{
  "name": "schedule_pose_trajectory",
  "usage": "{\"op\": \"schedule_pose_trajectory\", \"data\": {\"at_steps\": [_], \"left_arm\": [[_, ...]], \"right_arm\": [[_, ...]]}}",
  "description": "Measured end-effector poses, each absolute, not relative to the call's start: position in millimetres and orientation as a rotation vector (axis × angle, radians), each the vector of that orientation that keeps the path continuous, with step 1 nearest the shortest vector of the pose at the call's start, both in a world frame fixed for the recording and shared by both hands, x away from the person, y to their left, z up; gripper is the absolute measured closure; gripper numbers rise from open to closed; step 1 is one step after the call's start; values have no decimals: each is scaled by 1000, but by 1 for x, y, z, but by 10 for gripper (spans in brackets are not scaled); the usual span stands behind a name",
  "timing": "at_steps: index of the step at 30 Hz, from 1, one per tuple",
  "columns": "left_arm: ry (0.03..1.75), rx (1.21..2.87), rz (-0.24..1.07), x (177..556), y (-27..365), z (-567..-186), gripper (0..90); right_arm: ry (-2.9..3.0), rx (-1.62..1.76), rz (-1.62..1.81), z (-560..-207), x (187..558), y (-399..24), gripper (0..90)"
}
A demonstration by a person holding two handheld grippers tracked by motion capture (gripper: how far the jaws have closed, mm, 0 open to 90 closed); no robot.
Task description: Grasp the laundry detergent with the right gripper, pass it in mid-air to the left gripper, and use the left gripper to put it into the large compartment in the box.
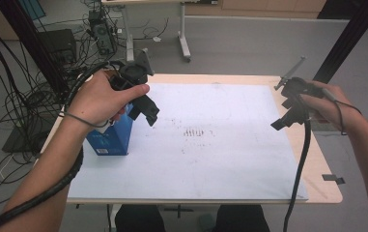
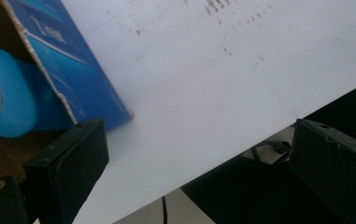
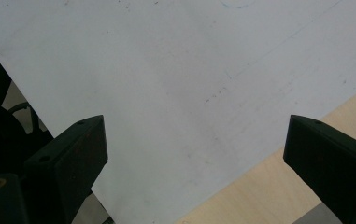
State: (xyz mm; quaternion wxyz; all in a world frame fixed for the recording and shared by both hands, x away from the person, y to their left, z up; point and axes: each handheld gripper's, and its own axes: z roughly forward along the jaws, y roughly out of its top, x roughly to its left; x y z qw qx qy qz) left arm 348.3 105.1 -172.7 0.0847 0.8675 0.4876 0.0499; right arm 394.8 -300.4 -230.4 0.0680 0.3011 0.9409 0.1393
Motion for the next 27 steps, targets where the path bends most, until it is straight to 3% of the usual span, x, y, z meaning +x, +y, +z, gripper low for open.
{"op": "schedule_pose_trajectory", "data": {"at_steps": [27], "left_arm": [[1382,2706,18,331,80,-254,55]], "right_arm": [[2834,918,430,-231,392,-299,62]]}}
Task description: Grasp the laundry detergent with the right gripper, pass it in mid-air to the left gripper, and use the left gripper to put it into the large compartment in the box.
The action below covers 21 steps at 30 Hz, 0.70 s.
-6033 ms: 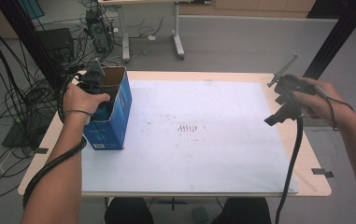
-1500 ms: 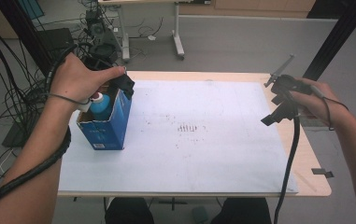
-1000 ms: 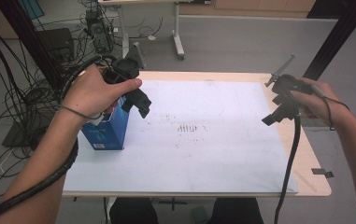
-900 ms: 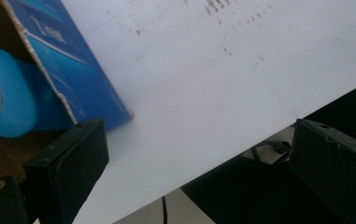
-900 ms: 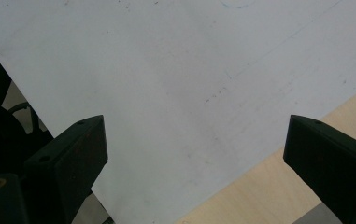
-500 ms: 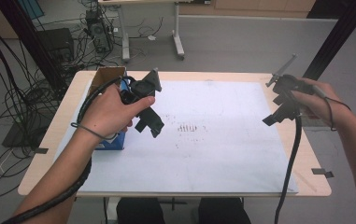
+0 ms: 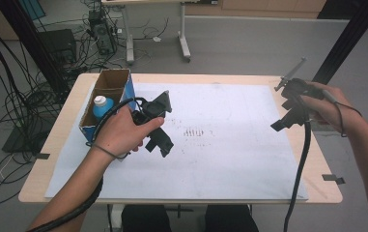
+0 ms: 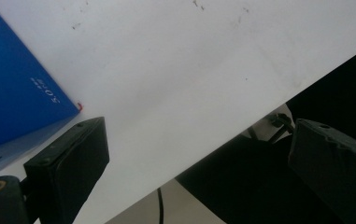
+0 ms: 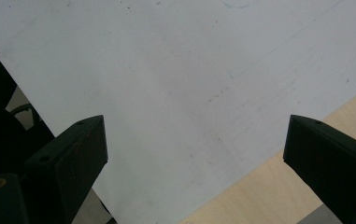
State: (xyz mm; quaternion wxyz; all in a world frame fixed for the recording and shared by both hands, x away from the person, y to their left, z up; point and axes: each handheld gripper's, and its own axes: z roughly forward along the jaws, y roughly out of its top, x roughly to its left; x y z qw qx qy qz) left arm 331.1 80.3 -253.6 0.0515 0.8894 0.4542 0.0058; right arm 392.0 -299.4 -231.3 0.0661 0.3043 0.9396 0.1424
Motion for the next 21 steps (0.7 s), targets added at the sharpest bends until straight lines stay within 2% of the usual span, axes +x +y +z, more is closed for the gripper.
{"op": "schedule_pose_trajectory", "data": {"at_steps": [21], "left_arm": [[1370,2719,-32,327,80,-266,56]], "right_arm": [[2830,921,430,-233,390,-302,61]]}}
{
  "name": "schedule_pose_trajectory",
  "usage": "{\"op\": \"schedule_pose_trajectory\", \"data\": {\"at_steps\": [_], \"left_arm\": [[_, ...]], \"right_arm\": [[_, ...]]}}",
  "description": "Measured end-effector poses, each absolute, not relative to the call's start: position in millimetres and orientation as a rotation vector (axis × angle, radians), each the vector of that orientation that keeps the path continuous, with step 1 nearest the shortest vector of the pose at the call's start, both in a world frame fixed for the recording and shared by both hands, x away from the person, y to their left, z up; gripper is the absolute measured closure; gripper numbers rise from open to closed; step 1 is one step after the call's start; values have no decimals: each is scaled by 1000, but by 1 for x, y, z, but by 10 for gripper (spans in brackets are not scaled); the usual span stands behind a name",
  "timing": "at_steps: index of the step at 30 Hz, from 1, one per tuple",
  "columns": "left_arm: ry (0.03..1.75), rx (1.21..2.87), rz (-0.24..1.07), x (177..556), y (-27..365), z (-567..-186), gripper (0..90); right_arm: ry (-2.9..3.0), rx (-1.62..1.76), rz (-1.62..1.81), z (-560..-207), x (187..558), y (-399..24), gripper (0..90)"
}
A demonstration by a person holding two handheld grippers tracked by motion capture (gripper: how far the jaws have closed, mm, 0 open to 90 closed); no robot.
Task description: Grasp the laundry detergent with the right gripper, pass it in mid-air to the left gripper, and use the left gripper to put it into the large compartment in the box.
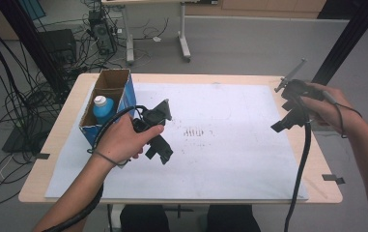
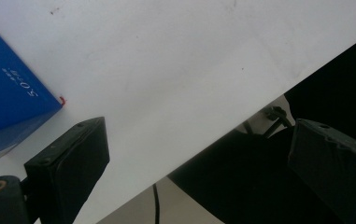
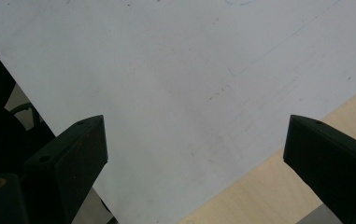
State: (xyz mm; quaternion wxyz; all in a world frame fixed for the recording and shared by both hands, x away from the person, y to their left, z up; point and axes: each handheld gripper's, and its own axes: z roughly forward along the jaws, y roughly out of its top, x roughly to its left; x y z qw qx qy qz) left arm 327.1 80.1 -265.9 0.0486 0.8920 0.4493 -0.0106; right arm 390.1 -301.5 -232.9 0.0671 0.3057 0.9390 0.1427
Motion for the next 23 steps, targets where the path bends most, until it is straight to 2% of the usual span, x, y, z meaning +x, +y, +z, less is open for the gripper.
{"op": "schedule_pose_trajectory", "data": {"at_steps": [23], "left_arm": [[1372,2717,-29,328,82,-263,57]], "right_arm": [[2828,922,430,-231,389,-302,61]]}}
